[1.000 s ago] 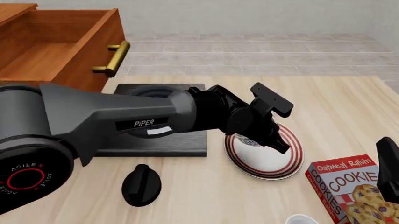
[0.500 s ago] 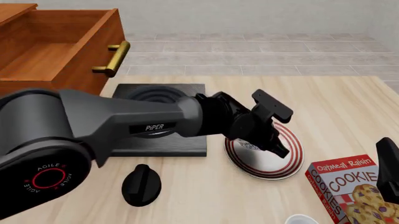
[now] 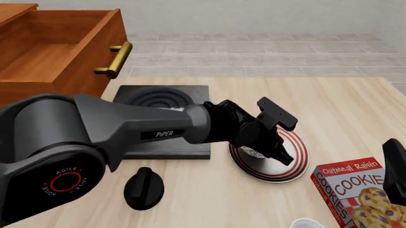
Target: Pick the akita bowl in the top layer of the wooden cabinet and place it on the plate.
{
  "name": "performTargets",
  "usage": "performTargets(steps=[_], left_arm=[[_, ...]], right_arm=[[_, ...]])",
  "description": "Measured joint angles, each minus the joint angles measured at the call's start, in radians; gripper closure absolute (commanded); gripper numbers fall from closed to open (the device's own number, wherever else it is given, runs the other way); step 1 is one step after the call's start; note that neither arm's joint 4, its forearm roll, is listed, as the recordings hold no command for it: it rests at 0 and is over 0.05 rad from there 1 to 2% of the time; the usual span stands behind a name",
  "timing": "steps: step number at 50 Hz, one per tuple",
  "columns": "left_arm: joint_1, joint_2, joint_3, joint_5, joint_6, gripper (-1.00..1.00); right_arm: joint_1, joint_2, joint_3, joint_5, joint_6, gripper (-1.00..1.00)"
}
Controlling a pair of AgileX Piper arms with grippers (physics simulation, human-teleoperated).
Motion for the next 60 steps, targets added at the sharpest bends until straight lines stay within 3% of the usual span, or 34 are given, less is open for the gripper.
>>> performTargets(steps=[19, 20, 60], left_arm=[[-0.003, 0.004, 0.004, -0.01, 0.001, 1.0], [-0.004, 0.004, 0.004, -0.01, 0.001, -1.0], [-0.04, -0.039, -0.004, 0.009, -0.01, -1.0]], right_arm=[[-0.001, 0.066, -0.003, -0.063, 0.001, -1.0], [-0.001, 0.066, -0.003, -0.064, 0.001, -1.0], [-0.002, -0.018, 0.001, 0.014, 0.001, -1.0]])
